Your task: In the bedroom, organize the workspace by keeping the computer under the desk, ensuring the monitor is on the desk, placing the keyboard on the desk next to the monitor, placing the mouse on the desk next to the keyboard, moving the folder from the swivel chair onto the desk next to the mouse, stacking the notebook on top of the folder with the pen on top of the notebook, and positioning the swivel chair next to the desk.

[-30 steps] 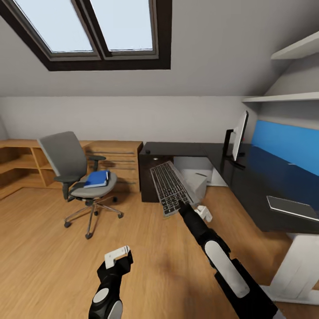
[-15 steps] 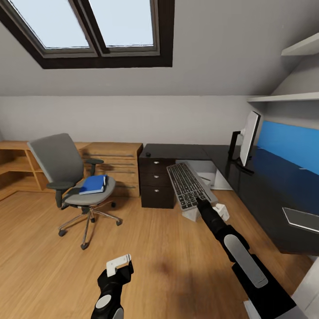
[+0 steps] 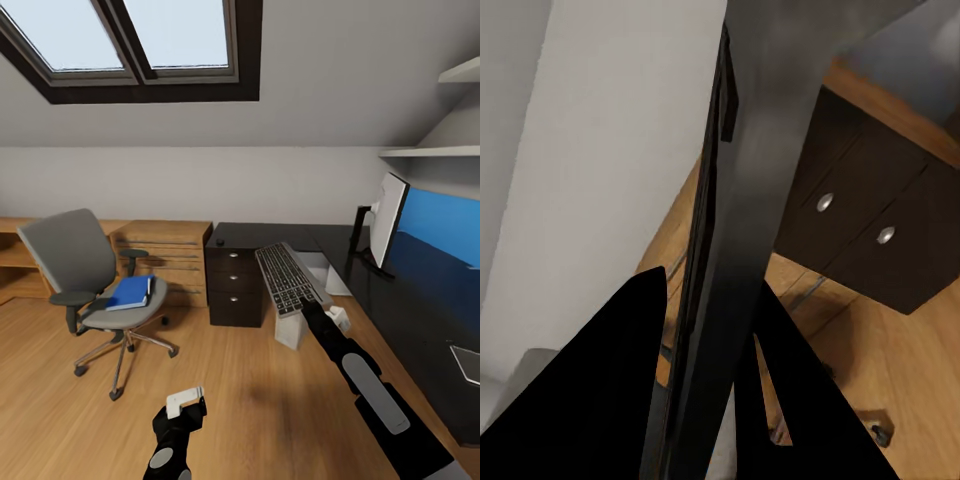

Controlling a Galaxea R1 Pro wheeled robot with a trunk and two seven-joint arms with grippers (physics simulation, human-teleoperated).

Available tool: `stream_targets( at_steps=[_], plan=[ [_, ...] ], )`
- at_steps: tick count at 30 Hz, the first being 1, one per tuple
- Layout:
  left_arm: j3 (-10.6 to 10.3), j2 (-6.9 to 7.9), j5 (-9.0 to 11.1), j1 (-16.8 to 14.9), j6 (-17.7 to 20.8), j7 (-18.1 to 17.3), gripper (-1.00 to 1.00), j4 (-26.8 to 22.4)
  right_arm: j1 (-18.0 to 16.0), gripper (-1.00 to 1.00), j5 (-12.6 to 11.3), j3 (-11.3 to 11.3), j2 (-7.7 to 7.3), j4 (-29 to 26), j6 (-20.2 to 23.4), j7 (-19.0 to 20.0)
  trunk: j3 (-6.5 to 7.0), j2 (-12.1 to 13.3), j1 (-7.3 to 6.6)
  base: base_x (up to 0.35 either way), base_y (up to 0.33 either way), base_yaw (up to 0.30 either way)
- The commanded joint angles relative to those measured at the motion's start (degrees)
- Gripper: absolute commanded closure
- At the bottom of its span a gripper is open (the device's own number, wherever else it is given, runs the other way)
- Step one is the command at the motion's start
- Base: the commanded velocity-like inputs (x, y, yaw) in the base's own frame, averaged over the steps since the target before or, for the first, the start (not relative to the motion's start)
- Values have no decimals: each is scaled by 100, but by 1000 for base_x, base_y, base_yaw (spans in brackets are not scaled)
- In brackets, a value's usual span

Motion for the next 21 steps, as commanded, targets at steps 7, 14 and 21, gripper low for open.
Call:
stream_targets(
  at_steps=[7, 14, 21],
  plan=[
    [-7, 3, 27, -4, 20, 29, -100, -8, -5, 100, -23, 21, 7, 128, -8, -6, 120, 279, -152, 330, 70, 0],
    [-15, 1, 27, -4, 20, 36, -100, -8, -5, 100, -59, 42, 50, 404, -4, 146, 174, 399, -217, 330, 77, 0],
    [-23, -2, 27, -4, 20, 38, -100, -8, -5, 100, -71, 47, 128, 952, 12, 491, 174, 399, -217, 330, 22, 0]
  ],
)
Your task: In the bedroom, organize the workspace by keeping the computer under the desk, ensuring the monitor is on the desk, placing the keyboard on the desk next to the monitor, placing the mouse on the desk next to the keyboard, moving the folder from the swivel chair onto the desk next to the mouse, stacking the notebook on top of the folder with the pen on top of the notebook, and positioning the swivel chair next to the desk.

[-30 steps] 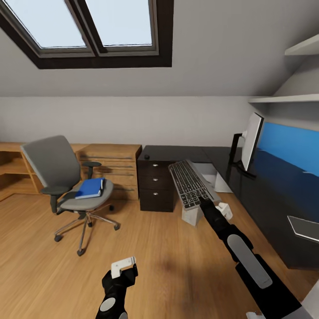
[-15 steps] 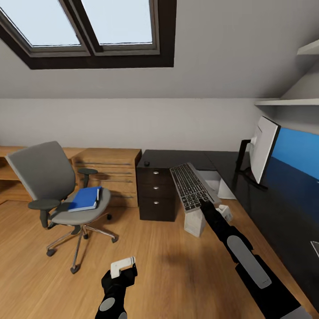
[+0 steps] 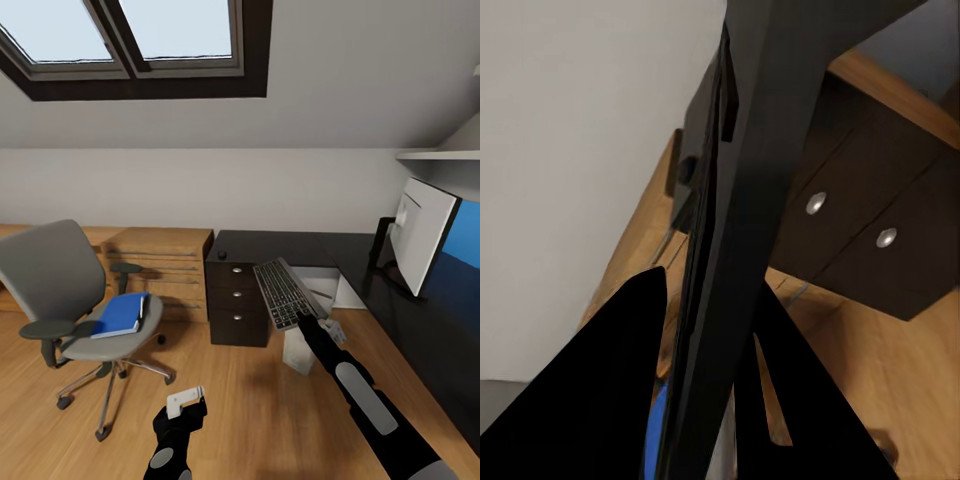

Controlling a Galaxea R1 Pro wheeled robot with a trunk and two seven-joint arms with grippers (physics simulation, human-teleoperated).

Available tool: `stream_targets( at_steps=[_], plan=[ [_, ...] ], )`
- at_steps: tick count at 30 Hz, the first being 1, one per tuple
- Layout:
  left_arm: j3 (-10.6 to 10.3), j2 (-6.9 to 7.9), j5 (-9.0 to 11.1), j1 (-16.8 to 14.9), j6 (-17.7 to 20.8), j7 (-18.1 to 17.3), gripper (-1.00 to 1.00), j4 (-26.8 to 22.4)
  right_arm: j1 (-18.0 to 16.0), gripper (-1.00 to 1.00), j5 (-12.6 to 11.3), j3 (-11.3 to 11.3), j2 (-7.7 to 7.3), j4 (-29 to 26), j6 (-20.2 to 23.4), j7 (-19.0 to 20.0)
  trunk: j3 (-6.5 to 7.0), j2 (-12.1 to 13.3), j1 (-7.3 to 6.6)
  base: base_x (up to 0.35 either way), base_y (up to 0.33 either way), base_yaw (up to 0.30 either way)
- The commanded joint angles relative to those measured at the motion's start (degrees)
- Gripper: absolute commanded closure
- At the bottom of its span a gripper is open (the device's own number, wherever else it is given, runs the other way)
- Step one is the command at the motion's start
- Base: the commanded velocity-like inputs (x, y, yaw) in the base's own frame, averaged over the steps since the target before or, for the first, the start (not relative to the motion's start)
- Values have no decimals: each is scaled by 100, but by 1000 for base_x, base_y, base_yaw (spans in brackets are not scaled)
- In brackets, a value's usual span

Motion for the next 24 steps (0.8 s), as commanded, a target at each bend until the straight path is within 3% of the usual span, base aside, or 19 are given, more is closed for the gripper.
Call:
stream_targets(
  at_steps=[1, 6, 9, 13, 16, 21, 24],
  plan=[
    [-10, 1, 27, -4, 23, 38, -100, -8, -6, 100, -11, 7, 9, 0, -5, -29, -6, -3, 3, 330, 3, 0],
    [-12, -1, 27, -4, 23, 39, -100, -8, -6, 100, -7, 8, 85, 35, -19, -7, -6, -3, 3, 330, 1, 0],
    [-12, -1, 21, -4, 23, 39, -100, -8, -6, 100, 15, -5, 283, 40, -115, -24, -6, -3, 3, 330, 0, 0],
    [-12, -1, 19, -4, 23, 38, -100, -8, -6, 100, 11, -9, 736, 68, -879, -44, -6, -3, 3, 330, 0, 0],
    [-12, -1, 20, -4, 23, 34, -100, -8, -6, 100, -25, -12, 820, 78, -999, -50, -6, -3, 3, 330, 0, 0],
    [-12, 2, 19, -4, 23, 31, -100, -8, -6, 100, -1007, 53, 852, 180, -1007, -53, -6, -3, 3, 330, 0, 0],
    [-12, 1, 19, -4, 23, 30, -100, -8, -6, 100, -1154, 92, 918, 265, -1007, -48, -6, -3, 3, 330, 0, 0]
  ],
)
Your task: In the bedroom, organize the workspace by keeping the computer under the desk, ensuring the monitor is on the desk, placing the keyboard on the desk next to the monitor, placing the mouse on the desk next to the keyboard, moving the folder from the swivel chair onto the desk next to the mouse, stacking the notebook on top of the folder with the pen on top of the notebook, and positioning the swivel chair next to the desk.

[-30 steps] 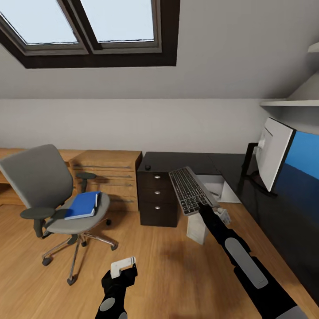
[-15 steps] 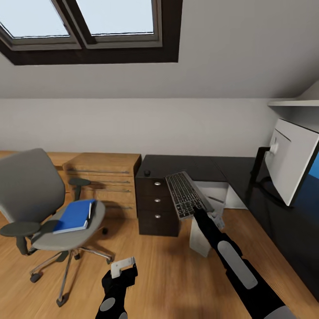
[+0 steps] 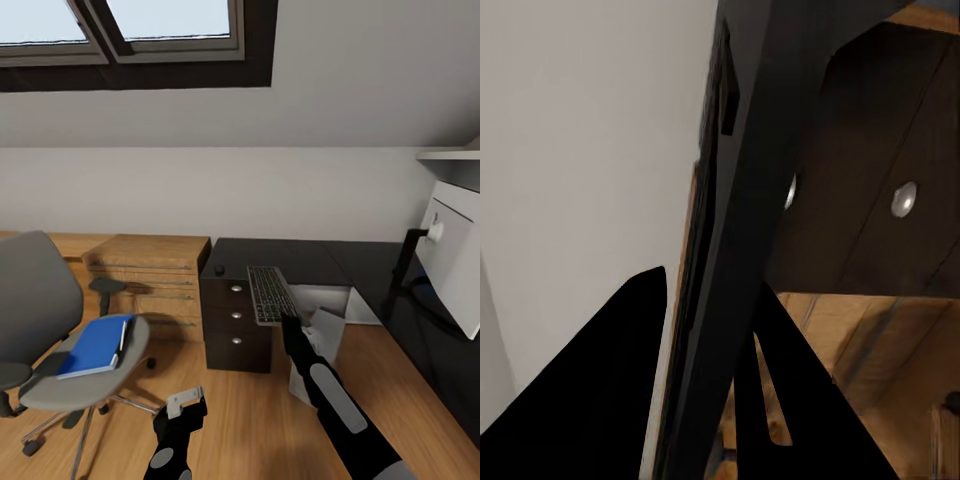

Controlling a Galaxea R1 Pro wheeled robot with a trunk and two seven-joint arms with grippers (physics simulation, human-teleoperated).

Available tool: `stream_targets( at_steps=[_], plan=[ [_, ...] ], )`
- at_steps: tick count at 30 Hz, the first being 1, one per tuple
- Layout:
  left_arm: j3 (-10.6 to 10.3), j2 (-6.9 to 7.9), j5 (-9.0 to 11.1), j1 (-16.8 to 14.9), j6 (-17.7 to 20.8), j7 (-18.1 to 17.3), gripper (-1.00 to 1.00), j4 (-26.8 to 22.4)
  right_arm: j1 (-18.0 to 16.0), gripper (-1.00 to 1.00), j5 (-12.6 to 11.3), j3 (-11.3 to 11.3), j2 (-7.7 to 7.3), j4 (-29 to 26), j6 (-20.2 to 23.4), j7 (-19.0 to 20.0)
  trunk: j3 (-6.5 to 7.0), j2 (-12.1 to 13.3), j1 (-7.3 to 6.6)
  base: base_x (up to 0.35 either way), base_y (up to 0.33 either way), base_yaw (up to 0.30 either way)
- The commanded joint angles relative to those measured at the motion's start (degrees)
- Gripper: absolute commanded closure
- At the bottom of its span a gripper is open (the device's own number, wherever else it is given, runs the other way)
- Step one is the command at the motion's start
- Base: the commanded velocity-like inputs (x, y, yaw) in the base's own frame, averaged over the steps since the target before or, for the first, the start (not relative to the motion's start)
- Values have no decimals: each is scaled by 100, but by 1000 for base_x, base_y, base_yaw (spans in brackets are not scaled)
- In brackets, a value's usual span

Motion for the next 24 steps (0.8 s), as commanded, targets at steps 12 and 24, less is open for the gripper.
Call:
stream_targets(
  at_steps=[12, 24],
  plan=[
    [-10, 0, 27, -4, 22, 44, -100, -9, -6, 100, -82, 31, 245, 292, -45, -3, -6, -3, 3, 330, 0, 0],
    [-10, 5, 36, -4, 22, 38, -100, -9, -14, 100, -29, 7, 261, 519, -92, -32, -6, -3, 3, 330, 60, 0]
  ],
)
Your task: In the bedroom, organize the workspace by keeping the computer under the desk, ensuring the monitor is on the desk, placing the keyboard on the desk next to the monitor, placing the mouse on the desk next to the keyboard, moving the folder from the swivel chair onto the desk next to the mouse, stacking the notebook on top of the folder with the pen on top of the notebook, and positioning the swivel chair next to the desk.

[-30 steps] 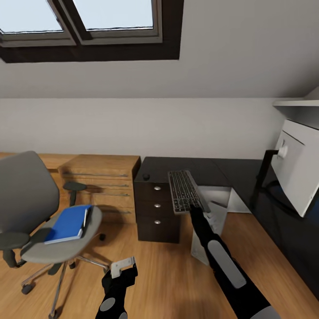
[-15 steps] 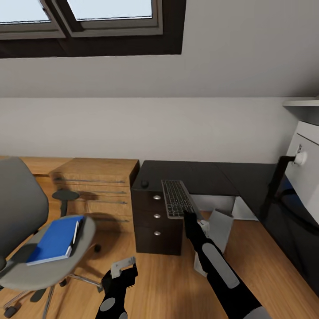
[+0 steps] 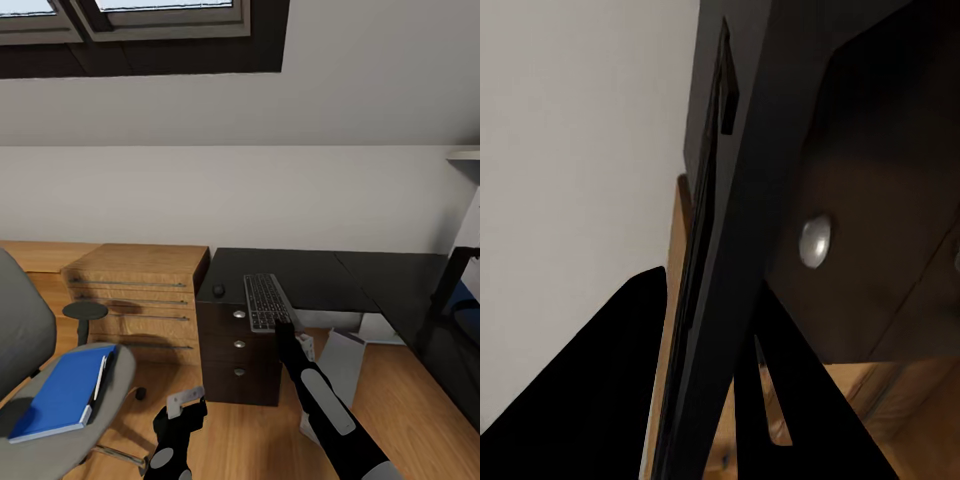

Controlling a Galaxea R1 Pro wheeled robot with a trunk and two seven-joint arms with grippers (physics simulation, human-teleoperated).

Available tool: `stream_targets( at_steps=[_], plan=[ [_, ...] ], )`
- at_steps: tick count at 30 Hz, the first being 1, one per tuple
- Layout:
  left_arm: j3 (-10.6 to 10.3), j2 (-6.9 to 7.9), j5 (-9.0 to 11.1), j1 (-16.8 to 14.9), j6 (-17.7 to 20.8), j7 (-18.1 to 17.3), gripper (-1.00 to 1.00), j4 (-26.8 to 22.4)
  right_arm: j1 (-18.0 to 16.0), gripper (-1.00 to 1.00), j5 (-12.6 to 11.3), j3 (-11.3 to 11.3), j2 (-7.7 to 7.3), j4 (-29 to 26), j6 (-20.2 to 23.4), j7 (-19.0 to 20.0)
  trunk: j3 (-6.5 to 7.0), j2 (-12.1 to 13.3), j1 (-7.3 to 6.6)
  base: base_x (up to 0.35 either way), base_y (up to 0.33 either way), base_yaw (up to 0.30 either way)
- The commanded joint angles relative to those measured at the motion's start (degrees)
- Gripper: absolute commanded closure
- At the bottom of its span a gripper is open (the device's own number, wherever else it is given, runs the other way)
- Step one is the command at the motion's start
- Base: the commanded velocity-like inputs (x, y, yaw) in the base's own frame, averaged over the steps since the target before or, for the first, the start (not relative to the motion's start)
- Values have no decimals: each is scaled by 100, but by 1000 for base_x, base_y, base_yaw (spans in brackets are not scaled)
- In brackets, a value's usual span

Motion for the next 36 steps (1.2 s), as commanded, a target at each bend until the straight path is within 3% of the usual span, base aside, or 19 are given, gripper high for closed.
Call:
stream_targets(
  at_steps=[1, 10, 18, 28, 36],
  plan=[
    [-11, 2, 28, -5, 21, 38, -100, -8, -3, 100, -139, 19, -3, 12, -59, -242, -7, -2, 3, 328, 155, 0],
    [-16, 1, 28, -5, 22, 31, -100, -8, -4, 100, -122, 18, -2, 61, -59, -238, -7, -2, 3, 312, 168, 0],
    [-19, -2, 32, -5, 28, 30, -100, -8, -4, 100, -112, -4, -10, 68, -75, -241, -7, -2, 3, 297, -44, 0],
    [-24, -10, 48, -5, 24, 25, -100, -42, -4, 100, -112, -30, -12, 71, -76, -246, -7, -2, 3, 24, -13, 0],
    [-28, -20, 45, -5, 13, 46, -100, -51, -4, 100, -112, -35, -12, 65, -76, -246, -151, -323, 179, 0, 0, 0]
  ],
)
